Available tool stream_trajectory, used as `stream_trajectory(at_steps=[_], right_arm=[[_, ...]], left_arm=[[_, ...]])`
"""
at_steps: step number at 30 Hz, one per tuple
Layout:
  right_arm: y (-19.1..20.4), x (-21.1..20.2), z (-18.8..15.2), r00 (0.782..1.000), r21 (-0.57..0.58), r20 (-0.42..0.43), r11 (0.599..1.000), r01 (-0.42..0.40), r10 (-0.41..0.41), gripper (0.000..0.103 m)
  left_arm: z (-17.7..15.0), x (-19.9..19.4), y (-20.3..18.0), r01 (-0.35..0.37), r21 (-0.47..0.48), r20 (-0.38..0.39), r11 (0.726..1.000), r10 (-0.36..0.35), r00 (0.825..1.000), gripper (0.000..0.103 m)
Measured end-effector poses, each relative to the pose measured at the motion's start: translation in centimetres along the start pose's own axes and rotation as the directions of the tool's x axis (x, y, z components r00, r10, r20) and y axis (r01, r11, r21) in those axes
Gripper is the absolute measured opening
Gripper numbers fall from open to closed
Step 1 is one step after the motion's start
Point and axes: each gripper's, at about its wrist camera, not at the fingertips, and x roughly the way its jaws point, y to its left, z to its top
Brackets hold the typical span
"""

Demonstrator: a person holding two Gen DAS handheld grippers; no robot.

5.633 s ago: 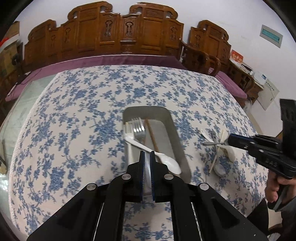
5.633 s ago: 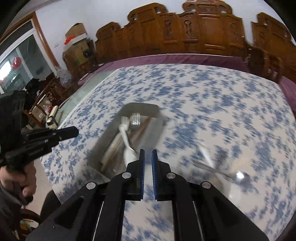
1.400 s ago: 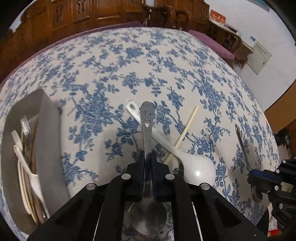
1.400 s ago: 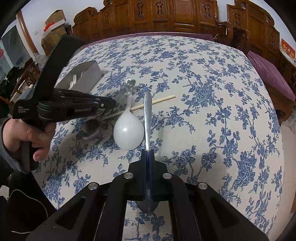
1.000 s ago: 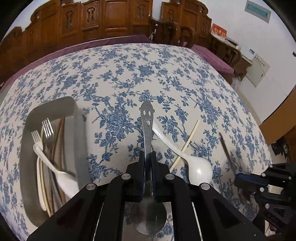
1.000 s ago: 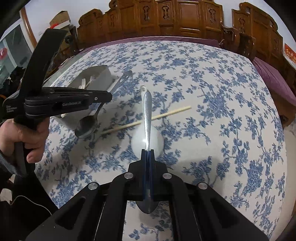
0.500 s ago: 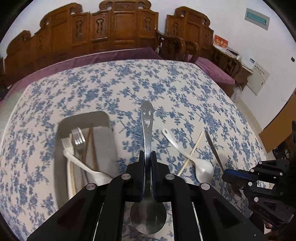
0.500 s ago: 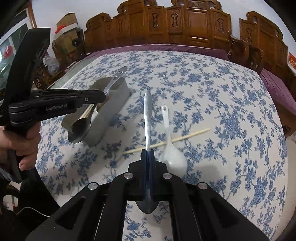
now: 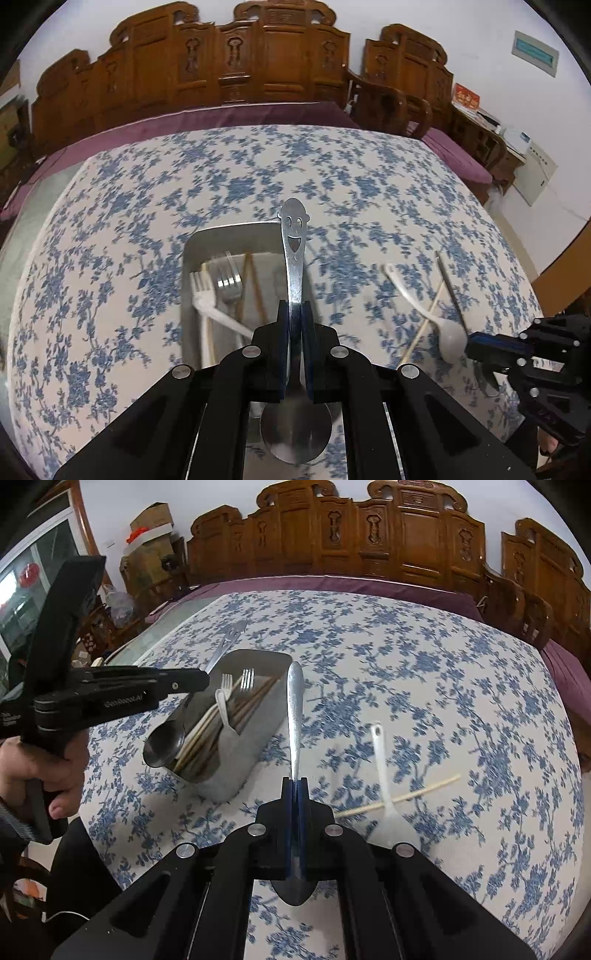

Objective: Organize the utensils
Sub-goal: 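Drop the smiley-face spoon into the tray with the left tool while the right tool carries its spoon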

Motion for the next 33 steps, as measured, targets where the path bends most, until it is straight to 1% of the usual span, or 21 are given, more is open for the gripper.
stream_trajectory(at_steps=[12,25,28,33], right_arm=[[1.9,1.3,1.9,1.0,-0.015,-0.003,1.0,-0.022,0.022,0.004],[3.1,2.7,3.1,0.999,-0.015,-0.014,0.999,-0.039,0.039,0.004],[3.3,3.0,3.3,0.999,-0.017,-0.017,0.999,-0.039,0.039,0.004],[4.1,3.5,3.7,0.999,-0.018,-0.019,0.999,-0.045,0.045,0.004]], left_arm=[[-0.8,2.1,3.5,-0.027,-0.044,-0.039,0.999,0.025,0.999,0.006],[-0.6,4.5,5.0,-0.027,-0.062,-0.079,0.998,0.022,0.997,0.006],[-0.7,4.6,5.2,-0.027,-0.07,-0.09,0.997,0.021,0.996,0.006],[-1.0,3.6,5.7,-0.016,-0.078,-0.077,0.997,0.01,0.997,0.007]])
